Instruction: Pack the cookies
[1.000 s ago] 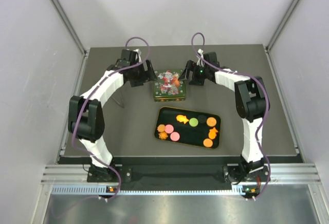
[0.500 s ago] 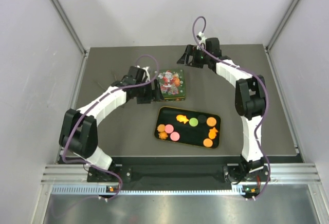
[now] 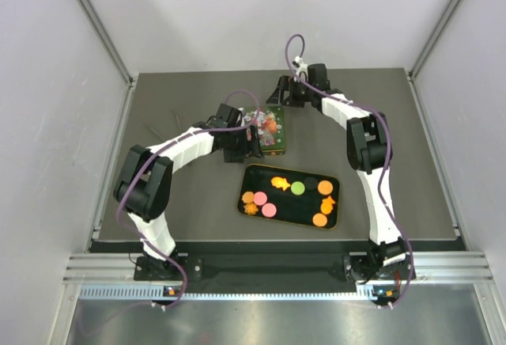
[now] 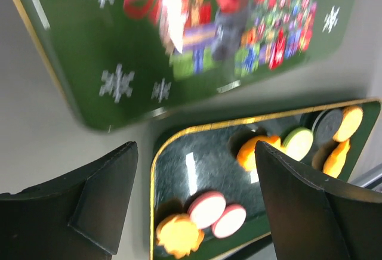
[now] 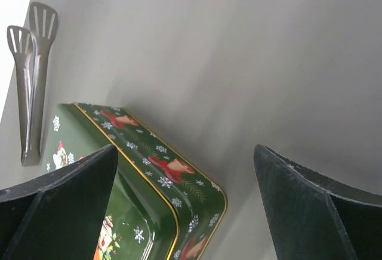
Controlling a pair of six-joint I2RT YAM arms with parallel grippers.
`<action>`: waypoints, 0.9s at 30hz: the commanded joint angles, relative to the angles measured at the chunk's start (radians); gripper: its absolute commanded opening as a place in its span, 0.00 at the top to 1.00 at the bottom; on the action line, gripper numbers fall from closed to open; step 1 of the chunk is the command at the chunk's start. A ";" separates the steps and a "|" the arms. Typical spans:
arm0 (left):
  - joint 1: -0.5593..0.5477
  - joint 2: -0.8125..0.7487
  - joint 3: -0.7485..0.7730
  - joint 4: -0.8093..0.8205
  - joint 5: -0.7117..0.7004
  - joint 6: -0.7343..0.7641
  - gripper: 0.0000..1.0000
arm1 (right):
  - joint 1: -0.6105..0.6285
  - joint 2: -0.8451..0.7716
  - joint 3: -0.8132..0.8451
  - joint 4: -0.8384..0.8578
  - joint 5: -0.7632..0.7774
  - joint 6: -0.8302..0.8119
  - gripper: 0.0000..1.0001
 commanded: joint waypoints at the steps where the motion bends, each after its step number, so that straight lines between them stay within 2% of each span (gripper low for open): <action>1: -0.004 0.038 0.075 0.074 0.002 -0.029 0.16 | 0.017 0.000 0.074 0.057 -0.050 -0.022 0.04; 11: 0.013 0.133 0.170 0.076 -0.021 -0.037 0.16 | 0.024 -0.045 -0.035 0.049 -0.128 -0.020 0.06; 17: 0.046 0.136 0.176 0.082 -0.022 -0.043 0.17 | 0.026 -0.129 -0.199 0.148 -0.161 0.029 0.08; 27: 0.095 0.115 0.185 0.085 -0.005 -0.040 0.17 | 0.024 -0.328 -0.595 0.382 -0.161 0.169 0.12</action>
